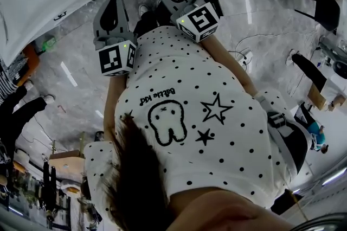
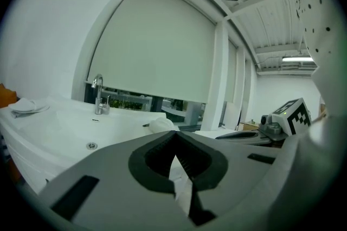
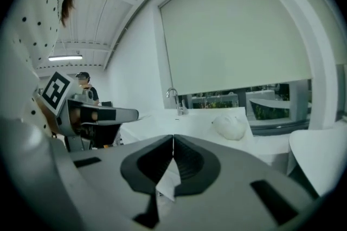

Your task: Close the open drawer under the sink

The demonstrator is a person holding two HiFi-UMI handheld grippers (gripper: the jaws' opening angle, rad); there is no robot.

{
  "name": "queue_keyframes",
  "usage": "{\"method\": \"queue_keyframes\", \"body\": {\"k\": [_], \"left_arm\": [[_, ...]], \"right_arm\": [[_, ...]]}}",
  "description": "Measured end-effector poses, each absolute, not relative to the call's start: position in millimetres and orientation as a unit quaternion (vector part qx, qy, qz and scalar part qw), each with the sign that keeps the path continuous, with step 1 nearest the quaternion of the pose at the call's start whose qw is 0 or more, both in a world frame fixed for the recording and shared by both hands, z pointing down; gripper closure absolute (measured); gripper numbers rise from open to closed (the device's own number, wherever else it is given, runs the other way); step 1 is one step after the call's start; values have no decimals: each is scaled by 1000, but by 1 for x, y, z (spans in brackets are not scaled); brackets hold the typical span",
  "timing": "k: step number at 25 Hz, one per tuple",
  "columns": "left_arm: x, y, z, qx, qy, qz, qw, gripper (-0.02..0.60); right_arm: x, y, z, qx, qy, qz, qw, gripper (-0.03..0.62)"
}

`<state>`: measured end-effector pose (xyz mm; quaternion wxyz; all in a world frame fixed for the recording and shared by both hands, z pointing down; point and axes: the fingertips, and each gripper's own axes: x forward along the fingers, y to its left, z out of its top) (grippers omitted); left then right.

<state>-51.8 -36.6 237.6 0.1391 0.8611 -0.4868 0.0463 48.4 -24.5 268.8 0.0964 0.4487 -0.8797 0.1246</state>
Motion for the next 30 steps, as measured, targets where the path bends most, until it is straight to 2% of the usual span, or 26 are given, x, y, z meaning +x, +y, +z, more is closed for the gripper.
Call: {"method": "queue_keyframes", "body": {"k": [9, 30], "left_arm": [[-19, -44, 237, 854, -500, 54, 132, 577], [44, -21, 235, 867, -482, 73, 104, 577]], "right_arm": [[45, -18, 259, 366, -916, 54, 155, 580], [97, -2, 263, 364, -917, 59, 150, 580]]}}
